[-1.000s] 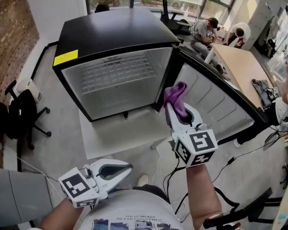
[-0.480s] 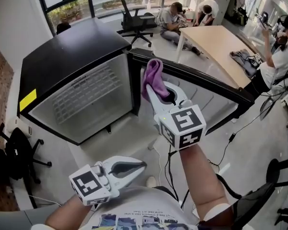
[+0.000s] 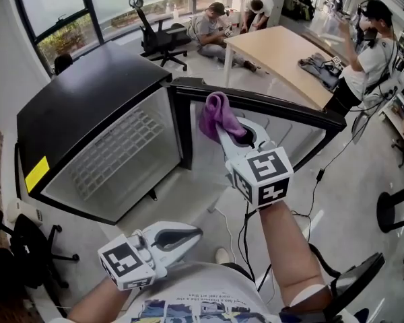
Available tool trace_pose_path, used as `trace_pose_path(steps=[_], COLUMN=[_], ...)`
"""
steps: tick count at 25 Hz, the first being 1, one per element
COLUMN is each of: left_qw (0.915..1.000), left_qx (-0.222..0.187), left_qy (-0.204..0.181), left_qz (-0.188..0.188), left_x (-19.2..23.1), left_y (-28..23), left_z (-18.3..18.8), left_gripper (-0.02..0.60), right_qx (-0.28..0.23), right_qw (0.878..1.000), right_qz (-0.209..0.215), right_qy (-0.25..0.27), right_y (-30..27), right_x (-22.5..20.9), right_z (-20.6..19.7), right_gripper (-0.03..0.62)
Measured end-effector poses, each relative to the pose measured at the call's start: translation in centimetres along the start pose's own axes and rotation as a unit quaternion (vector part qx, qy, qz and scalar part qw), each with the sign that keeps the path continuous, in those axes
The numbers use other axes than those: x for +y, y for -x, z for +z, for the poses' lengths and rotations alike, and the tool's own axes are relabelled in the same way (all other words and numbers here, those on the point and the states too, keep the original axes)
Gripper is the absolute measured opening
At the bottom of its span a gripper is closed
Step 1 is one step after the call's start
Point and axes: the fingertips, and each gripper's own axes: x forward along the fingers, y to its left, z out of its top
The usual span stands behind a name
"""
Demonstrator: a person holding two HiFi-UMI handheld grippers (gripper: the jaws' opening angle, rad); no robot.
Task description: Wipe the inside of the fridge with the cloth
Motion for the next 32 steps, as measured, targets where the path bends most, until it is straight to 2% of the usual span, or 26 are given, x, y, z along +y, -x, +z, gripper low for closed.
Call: trace_pose_path(steps=[10, 16, 23, 28, 32], left_qw=[0.9958, 0.9907, 0.9852, 0.9849, 0.9859], left_qx=[0.013, 0.02, 0.024, 0.024, 0.022], left_qy=[-0.014, -0.021, -0.023, -0.019, -0.015], left_qz=[-0.089, -0.133, -0.168, -0.171, -0.165], left_x=[-1.0, -2.5, -4.1, -4.6, -4.6], left_y=[-2.4, -4.9, -7.1, -7.8, -7.6], left_z=[0.2, 0.2, 0.1, 0.1, 0.0], left_gripper=[0.008, 0.008, 0.008, 0.008, 0.008], right_qx=[0.03, 0.048, 0.069, 0.07, 0.069], right_qw=[0.993, 0.981, 0.965, 0.957, 0.961], right_qz=[-0.114, -0.186, -0.254, -0.28, -0.264], right_qy=[-0.006, -0.012, -0.02, -0.034, -0.035], right_y=[6.3, 11.6, 16.7, 19.4, 19.4], right_x=[-6.4, -10.6, -14.3, -15.8, -14.9], right_z=[-1.8, -3.0, -4.4, -4.8, -4.7], right_gripper=[0.054, 0.054, 0.054, 0.054, 0.054])
